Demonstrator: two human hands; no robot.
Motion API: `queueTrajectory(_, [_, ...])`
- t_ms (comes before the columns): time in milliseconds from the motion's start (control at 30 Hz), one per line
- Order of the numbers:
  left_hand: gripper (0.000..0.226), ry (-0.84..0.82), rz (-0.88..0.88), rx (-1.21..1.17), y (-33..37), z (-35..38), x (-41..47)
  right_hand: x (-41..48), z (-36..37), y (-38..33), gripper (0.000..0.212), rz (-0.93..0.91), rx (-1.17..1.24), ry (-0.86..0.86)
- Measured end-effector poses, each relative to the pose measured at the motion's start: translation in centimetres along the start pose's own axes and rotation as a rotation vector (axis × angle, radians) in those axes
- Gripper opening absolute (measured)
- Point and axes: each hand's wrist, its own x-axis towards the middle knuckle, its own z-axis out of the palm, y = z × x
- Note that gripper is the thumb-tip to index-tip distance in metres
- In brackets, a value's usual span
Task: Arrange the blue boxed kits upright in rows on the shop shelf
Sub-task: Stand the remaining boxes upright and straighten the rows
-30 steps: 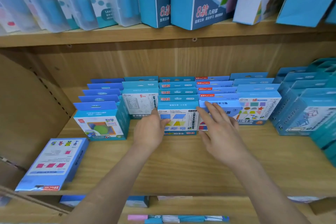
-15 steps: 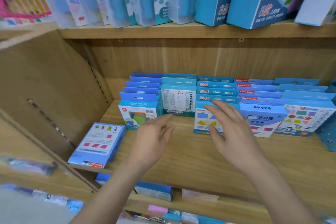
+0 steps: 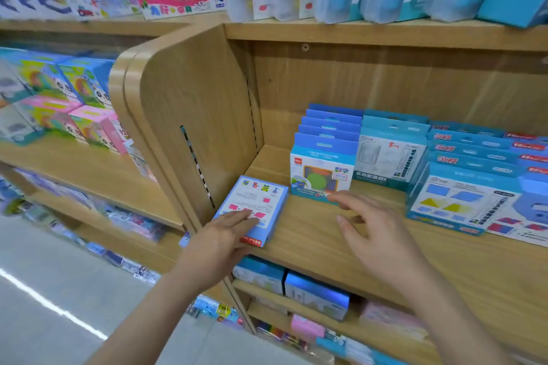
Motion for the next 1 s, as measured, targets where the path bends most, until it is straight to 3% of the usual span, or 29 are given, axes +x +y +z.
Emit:
queueTrajectory(67, [0.032, 0.128, 0.059, 0.051, -0.6, 0.3, -0.1, 0.1, 1.0, -0.5, 0.032, 0.008, 0.028, 0.002])
queueTrajectory(200, [0.038, 0.319, 0.149, 0.023, -1.6, -0.2, -0.8, 0.0, 2.6, -1.4, 0.036, 0.046, 0.050, -0.045])
queueTrajectory(267, [0.034, 0.424, 0.160, -0.018, -1.3, -2.1, -0.9, -0.2, 3.1, -2.2, 0.049, 0.037, 0.020, -0.140])
queueTrajectory(367, [0.026, 0.556, 0.101, -0.114, 0.4, -5.7, -0.1, 0.5, 4.0, -4.6, 0.068, 0.024, 0.055, -0.276])
queueTrajectory(433, [0.023, 0.588, 0.002, -0.304, 1.5, -7.0, 0.5, 1.2, 4.6, -6.2, 0.053, 0.044, 0.183, -0.268])
queueTrajectory(500, [0.014, 0.589, -0.117, -0.535, 1.9, -7.6, 1.1, 1.7, 4.8, -7.3, 0.030, 0.137, 0.381, -0.205])
queueTrajectory(567, [0.014, 0.603, -0.194, -0.705, 1.7, -8.1, 1.3, 1.8, 4.7, -7.6, 0.023, 0.254, 0.583, -0.142])
queueTrajectory(700, [0.046, 0.458, -0.281, -1.018, 2.1, -8.8, 0.4, 1.7, 3.7, -7.5, 0.020, 0.410, 0.844, -0.050])
queueTrajectory(833, [0.043, 0.225, -0.300, -1.273, 3.4, -8.2, -0.5, 1.3, 3.3, -7.4, 0.022, 0.428, 0.889, -0.022])
queueTrajectory(1000, [0.035, 0.184, -0.242, -1.295, 4.0, -7.7, -0.3, 0.2, 2.7, -7.3, 0.025, 0.450, 0.901, 0.013])
